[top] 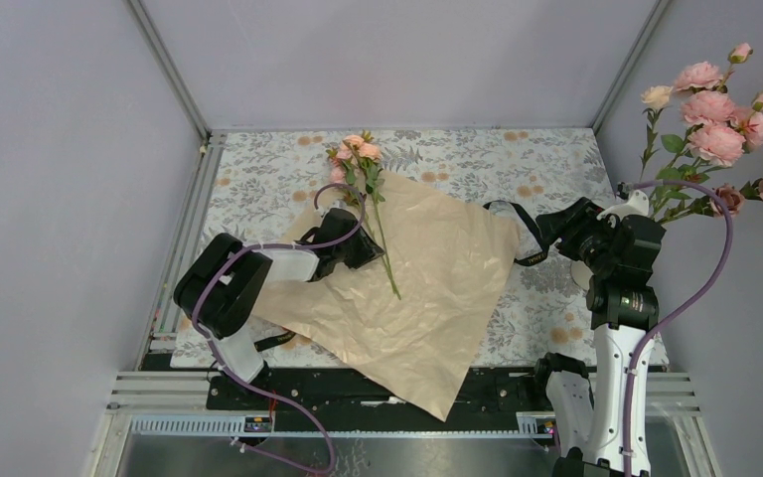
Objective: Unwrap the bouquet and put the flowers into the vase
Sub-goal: Insert the fake flower into the vase, then pick up the fake flower from the wrapping paper.
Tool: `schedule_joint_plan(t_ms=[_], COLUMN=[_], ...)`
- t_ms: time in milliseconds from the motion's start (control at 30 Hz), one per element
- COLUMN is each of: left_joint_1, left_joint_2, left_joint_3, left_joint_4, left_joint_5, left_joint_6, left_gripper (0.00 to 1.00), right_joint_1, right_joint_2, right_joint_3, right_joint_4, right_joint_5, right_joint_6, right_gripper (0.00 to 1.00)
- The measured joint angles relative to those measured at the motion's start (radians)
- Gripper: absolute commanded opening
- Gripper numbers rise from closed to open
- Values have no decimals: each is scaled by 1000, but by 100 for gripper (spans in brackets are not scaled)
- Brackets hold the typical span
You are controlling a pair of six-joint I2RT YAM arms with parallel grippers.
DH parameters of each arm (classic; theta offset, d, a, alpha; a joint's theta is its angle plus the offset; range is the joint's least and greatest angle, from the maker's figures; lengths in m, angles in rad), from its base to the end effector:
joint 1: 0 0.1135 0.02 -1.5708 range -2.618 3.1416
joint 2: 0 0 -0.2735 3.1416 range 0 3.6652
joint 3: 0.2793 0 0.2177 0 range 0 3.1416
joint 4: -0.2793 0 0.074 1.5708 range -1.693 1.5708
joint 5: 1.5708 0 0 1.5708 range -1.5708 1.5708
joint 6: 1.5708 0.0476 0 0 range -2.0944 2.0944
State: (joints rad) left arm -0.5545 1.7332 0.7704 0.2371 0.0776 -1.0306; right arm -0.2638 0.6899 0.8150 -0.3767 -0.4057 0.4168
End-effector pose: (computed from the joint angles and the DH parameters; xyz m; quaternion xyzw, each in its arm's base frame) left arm 0.2734 -0.1737 0.1653 -0.1994 0.8894 -0.3167 0.2625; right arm 0.1239 -0.0140 0.3439 0.1420 0.7709 0.2046 0.5863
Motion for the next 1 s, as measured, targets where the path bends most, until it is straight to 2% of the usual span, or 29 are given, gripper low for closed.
schedule_joint_plan(t_ms=[433, 700, 1000], left_joint_1=[0, 0, 0], left_joint_2=[19, 24, 16], left_joint_3=[0, 0, -32], left_joint_4=[29, 60, 77], left_joint_5=[17, 25, 23], left_joint_6=[-40, -68, -87], left_gripper=[15, 0, 0], right_joint_1=[0, 0, 0], right_joint_2=[-1, -3, -11], right_joint_3=[0, 0, 0], right_joint_4=[0, 0, -4], right_joint_5=[0, -1, -1], right_joint_6=[0, 0, 0], right_gripper=[61, 61, 61])
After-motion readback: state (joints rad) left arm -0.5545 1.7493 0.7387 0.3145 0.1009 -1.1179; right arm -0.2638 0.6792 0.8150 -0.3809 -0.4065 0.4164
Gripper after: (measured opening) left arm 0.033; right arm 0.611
